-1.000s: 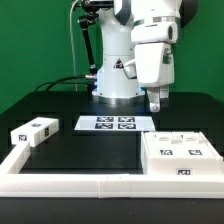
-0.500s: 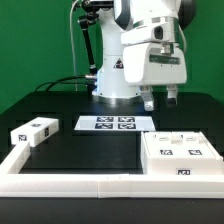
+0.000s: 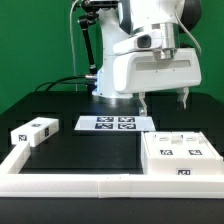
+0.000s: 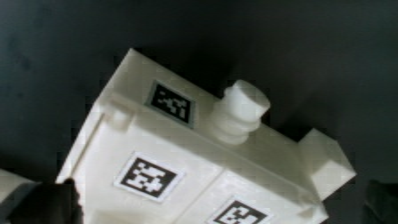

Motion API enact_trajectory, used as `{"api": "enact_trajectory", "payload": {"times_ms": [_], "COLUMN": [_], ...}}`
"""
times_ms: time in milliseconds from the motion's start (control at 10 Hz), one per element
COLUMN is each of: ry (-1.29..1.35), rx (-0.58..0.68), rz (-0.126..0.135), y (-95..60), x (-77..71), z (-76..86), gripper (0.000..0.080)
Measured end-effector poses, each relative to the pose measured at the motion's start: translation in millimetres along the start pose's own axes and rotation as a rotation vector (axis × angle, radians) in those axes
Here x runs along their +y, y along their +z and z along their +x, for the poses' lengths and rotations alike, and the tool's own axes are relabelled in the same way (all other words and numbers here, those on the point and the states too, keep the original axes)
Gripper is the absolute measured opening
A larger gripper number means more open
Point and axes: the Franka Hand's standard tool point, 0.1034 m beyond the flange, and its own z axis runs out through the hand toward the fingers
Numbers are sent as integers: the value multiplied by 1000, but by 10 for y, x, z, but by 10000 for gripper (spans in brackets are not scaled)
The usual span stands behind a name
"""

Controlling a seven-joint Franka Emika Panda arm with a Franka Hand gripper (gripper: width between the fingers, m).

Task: Assemble cabinet

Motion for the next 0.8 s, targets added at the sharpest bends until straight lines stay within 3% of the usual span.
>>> {"api": "enact_trajectory", "payload": {"times_ms": [100,300,600,800], "ry": [39,302,532,626], "rx": [0,-28,-60,-56], "rz": [1,12,11,14], "y": [0,36,205,192], "x": [-9,-169,-173,-181], "z": [4,31,-91,-70], "gripper": [797,797,797,797]}}
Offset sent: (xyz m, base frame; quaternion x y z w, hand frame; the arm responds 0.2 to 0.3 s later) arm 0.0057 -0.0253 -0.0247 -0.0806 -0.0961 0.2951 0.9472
